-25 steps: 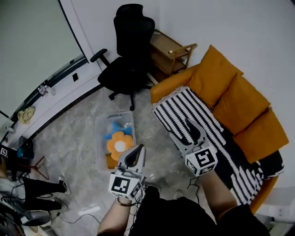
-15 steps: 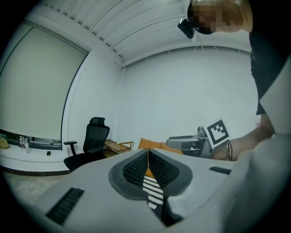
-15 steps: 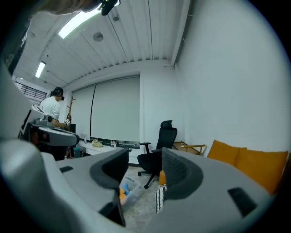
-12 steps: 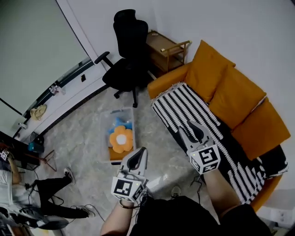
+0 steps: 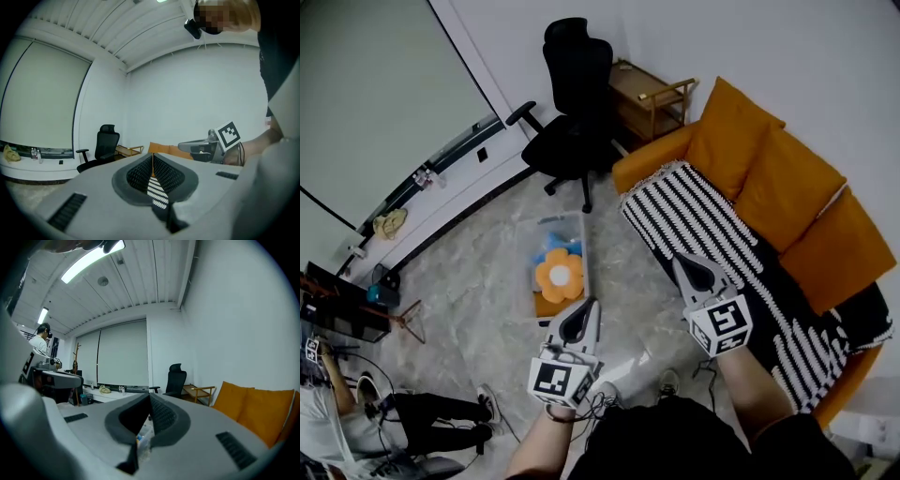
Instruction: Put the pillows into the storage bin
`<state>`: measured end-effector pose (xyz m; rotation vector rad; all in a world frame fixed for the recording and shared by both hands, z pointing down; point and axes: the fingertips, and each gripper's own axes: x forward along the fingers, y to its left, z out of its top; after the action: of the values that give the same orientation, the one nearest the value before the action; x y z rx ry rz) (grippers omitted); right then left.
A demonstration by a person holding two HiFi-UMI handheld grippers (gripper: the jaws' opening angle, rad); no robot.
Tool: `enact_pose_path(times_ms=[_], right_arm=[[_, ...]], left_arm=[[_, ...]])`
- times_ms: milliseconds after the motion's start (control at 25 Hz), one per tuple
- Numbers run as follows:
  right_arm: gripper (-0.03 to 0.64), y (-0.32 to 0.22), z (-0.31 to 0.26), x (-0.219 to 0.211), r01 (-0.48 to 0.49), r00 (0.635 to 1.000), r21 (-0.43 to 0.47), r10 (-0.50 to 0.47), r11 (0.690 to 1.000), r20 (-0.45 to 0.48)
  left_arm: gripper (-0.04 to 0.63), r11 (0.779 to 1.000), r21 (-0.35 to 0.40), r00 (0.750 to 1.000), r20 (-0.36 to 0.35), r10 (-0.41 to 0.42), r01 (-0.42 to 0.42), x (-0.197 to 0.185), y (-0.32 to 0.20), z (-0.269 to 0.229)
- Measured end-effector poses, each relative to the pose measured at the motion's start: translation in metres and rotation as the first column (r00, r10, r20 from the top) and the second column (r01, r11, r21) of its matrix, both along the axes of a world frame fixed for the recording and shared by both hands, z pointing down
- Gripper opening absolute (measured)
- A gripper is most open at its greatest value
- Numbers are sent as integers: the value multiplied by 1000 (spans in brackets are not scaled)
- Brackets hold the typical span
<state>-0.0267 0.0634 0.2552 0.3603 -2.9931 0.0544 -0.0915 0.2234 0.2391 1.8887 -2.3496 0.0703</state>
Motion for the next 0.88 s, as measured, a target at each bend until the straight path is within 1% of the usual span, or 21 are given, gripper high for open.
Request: enact_pose_path(times_ms=[120,240,360,560,680,800,880], right_arm=[[3,20,-4,1,-15,1000,6,15,1000,-22],[3,41,-12,0,-35,999,12,35,999,-31],[3,57,-17,-4,-44,998,21,45,999,-35],[3,77,-23,-7,-64,997,33,66,997,-38],[3,87,-24,-8,-71,997,38,72,997,-42],[3,94,-25,-7,-76,996,40,78,996,-45],[3,98,-25,-7,-78,996,41,80,996,-44]], left_arm=[[8,1000,10,1000,-8,26,-26,-6,14,-2],[8,999,-6,999,-20,49,-49,-14,28,-7],[8,997,31,997,-25,71,-70,-23,34,-9],[8,992,54,993,-32,118,-116,-26,40,-9],[8,991,37,990,-49,130,-129,-26,46,-9],[8,987,74,988,-46,144,-141,-25,48,-13],[8,985,81,987,-37,154,-151,-24,51,-13]])
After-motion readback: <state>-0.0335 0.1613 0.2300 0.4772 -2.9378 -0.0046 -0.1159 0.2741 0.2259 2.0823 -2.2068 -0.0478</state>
